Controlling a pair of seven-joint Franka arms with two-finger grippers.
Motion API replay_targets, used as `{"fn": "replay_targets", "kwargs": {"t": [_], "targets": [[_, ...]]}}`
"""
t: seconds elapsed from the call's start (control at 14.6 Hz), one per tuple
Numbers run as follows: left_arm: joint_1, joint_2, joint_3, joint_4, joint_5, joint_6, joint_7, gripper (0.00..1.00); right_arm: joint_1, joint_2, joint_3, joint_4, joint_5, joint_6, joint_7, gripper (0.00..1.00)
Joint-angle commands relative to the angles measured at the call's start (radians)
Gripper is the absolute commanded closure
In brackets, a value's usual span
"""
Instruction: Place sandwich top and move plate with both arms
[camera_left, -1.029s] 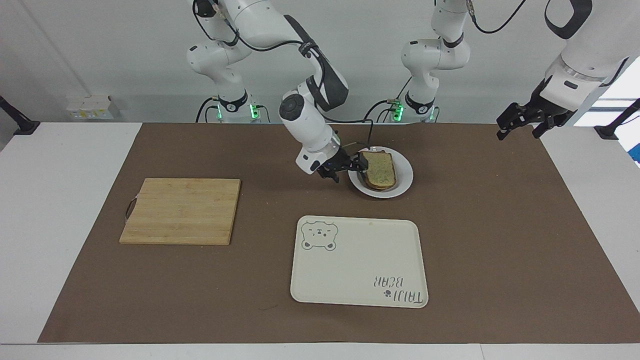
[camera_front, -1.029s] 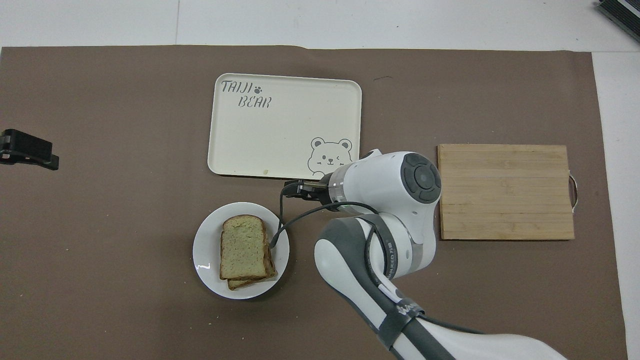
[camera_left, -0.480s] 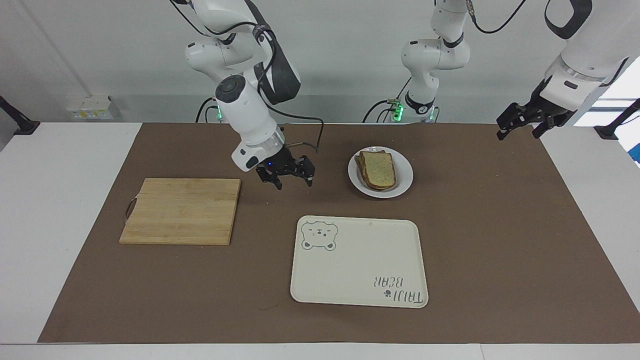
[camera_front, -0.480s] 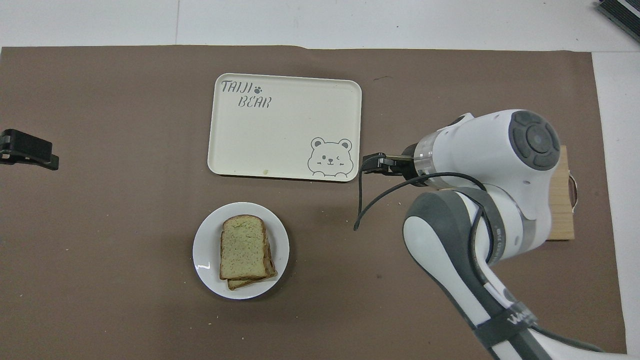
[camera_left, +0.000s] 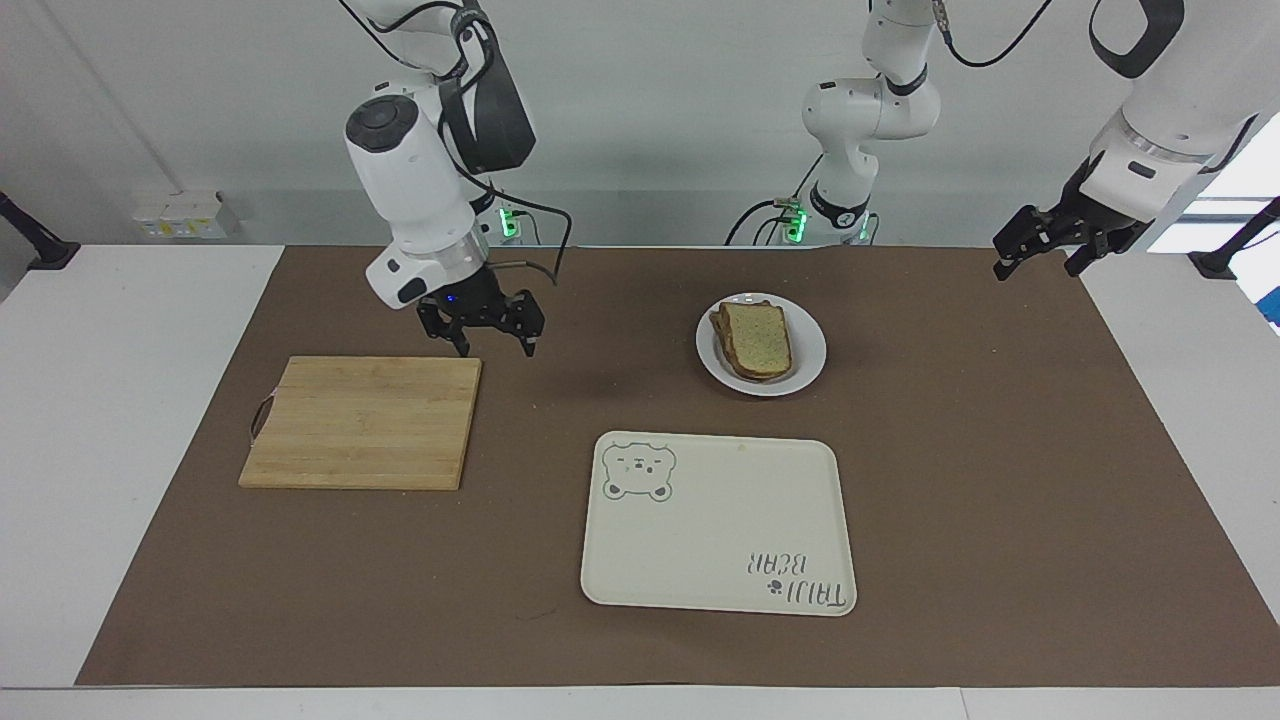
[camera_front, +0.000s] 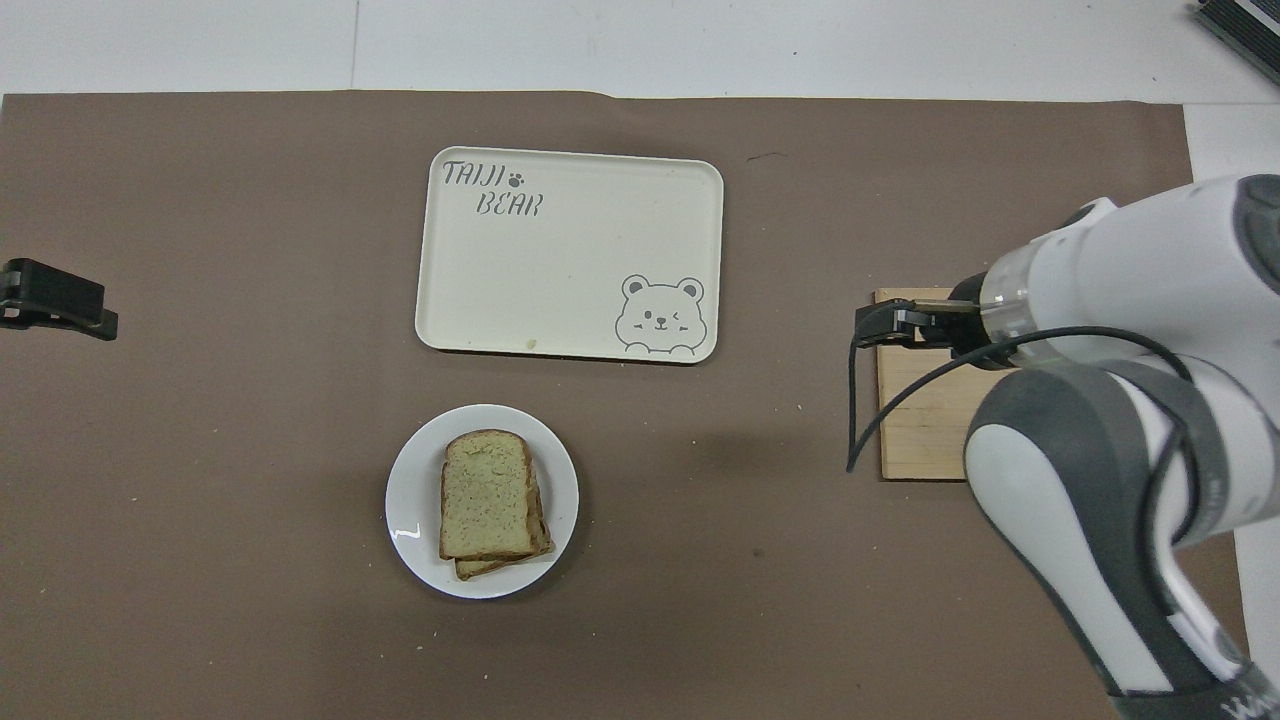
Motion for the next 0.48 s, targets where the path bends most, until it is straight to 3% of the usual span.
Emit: {"fn": "replay_targets", "kwargs": {"t": [0.0,0.21,0.41], "targets": [[0.014,-0.017,-0.008,-0.008,-0.013,-0.008,-0.001,0.00,-0.081,-0.066,0.012,0.030,-0.052,-0.108,-0.074,0.00],[0.014,-0.017,-0.010,-0.008,-0.013,-0.009,-0.001,0.00,-0.128,-0.068,0.009,0.116,-0.075,-0.242,-0.151,0.00],[0.014,-0.017,-0.010,-0.010,-0.013,-0.009,-0.001,0.00,-0.162,-0.098,0.008,0.134,-0.084,-0.311,-0.194,0.00]]}}
